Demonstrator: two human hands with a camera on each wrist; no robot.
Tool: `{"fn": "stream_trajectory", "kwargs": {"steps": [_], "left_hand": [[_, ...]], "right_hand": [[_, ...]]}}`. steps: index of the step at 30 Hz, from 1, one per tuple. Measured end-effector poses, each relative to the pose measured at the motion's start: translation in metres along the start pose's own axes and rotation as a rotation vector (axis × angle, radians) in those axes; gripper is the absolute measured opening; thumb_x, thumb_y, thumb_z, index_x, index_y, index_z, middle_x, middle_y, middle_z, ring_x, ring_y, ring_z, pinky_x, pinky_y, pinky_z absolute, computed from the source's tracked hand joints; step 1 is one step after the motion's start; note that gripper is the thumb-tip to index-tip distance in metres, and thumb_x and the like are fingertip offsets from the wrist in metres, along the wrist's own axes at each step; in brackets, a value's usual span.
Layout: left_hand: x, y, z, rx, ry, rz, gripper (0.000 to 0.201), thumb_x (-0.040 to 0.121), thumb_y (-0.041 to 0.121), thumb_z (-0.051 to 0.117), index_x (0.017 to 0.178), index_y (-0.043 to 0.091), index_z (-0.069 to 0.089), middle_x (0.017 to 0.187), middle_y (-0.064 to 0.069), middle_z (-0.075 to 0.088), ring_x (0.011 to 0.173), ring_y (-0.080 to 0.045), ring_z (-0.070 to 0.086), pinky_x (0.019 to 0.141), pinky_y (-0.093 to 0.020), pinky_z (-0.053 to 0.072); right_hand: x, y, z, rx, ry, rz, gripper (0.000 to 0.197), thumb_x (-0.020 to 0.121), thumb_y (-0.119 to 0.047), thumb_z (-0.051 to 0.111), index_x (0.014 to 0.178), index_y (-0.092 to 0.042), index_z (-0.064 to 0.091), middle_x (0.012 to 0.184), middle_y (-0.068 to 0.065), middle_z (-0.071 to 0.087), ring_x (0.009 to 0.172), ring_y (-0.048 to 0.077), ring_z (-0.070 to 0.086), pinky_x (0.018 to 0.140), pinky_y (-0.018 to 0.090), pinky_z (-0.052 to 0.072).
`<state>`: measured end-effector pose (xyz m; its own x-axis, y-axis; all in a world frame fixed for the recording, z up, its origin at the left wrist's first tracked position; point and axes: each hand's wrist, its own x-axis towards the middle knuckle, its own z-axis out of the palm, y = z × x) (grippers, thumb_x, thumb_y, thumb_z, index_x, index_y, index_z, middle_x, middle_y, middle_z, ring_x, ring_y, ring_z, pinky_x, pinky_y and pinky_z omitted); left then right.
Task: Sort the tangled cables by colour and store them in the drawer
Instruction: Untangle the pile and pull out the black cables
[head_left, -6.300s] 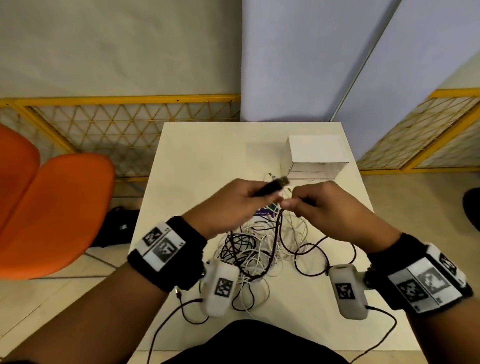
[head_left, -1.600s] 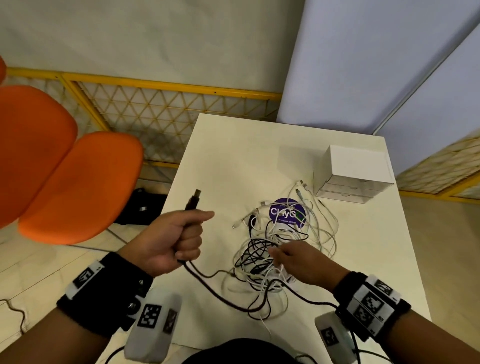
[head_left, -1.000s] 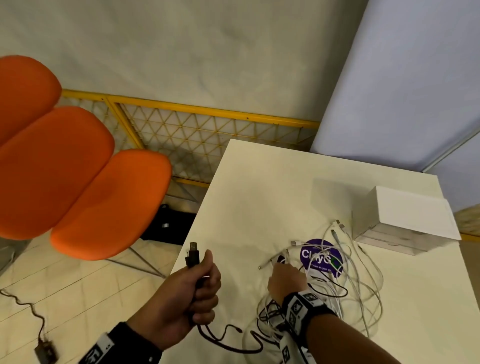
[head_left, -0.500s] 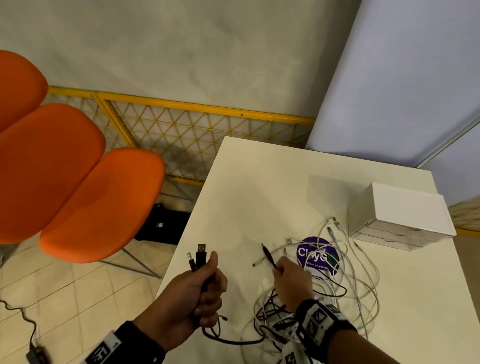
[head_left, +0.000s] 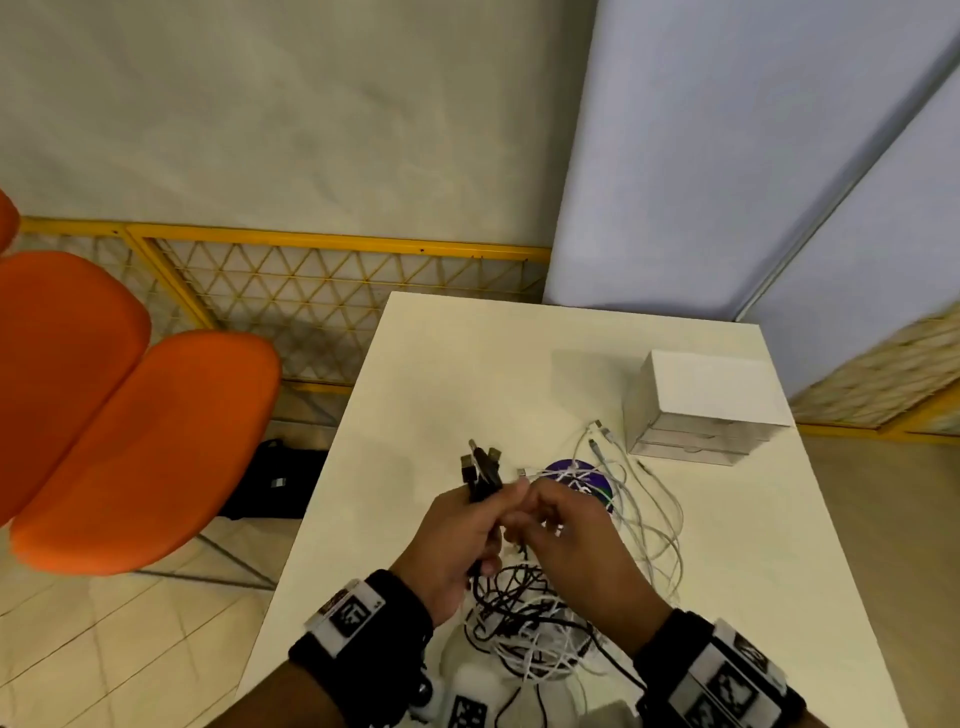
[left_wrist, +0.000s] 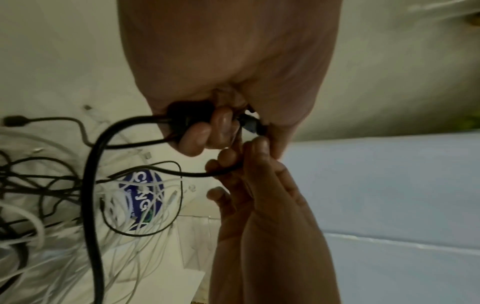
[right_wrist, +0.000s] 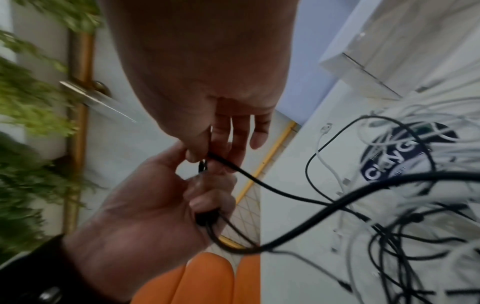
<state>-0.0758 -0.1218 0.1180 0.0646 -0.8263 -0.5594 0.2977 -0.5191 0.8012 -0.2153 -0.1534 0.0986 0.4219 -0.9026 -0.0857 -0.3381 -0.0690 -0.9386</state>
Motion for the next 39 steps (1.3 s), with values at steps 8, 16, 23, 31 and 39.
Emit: {"fn": "stream_trajectory", "kwargs": {"steps": [8, 16, 23, 31, 39], "left_hand": [[-0.016, 0.028, 0.015, 0.116, 0.158, 0.232, 0.035, 0.103, 0.034, 0.049, 0.082, 0.007, 0.051, 0.048, 0.003, 0.038, 0.039, -0.010, 0.032, 0.042, -0.022, 0.028], [-0.073, 0.103, -0.039, 0.049, 0.324, 0.496, 0.038, 0.101, 0.045, 0.045, 0.076, 0.016, 0.041, 0.058, 0.003, 0.042, 0.047, -0.010, 0.026, 0.045, -0.028, 0.015], [-0.094, 0.087, -0.056, 0.156, 0.362, 0.423, 0.025, 0.091, 0.030, 0.068, 0.081, 0.015, 0.051, 0.058, 0.000, 0.030, 0.045, -0.012, 0.023, 0.040, -0.021, 0.019], [-0.066, 0.036, -0.005, 0.518, 0.057, 0.172, 0.038, 0.088, 0.056, 0.066, 0.084, 0.019, 0.067, 0.055, 0.004, 0.056, 0.050, -0.012, 0.044, 0.052, -0.024, 0.035], [-0.073, 0.067, -0.012, 0.790, 0.082, 0.244, 0.046, 0.091, 0.050, 0.064, 0.066, 0.014, 0.052, 0.054, 0.001, 0.043, 0.047, -0.014, 0.039, 0.053, -0.028, 0.032]], "right_hand": [[-0.015, -0.006, -0.011, -0.025, -0.086, -0.041, 0.023, 0.097, -0.035, 0.057, 0.077, -0.023, 0.056, 0.063, 0.008, 0.055, 0.056, 0.015, 0.046, 0.056, 0.035, 0.041], [-0.011, 0.063, -0.012, -0.145, -0.203, 0.004, 0.029, 0.102, -0.034, 0.045, 0.075, -0.026, 0.051, 0.066, 0.009, 0.053, 0.060, 0.009, 0.045, 0.061, 0.032, 0.042], [-0.002, 0.046, -0.009, -0.253, -0.210, -0.043, 0.024, 0.101, -0.030, 0.051, 0.080, -0.023, 0.060, 0.069, 0.003, 0.059, 0.062, 0.013, 0.048, 0.065, 0.033, 0.042], [-0.014, -0.043, -0.020, -0.231, -0.236, -0.341, 0.015, 0.097, -0.015, 0.059, 0.094, -0.013, 0.073, 0.074, -0.018, 0.065, 0.067, -0.002, 0.060, 0.062, 0.011, 0.040], [-0.022, -0.029, -0.044, -0.213, -0.230, -0.201, 0.031, 0.092, -0.048, 0.050, 0.075, -0.025, 0.060, 0.060, -0.004, 0.051, 0.054, 0.010, 0.044, 0.055, 0.025, 0.037]]}}
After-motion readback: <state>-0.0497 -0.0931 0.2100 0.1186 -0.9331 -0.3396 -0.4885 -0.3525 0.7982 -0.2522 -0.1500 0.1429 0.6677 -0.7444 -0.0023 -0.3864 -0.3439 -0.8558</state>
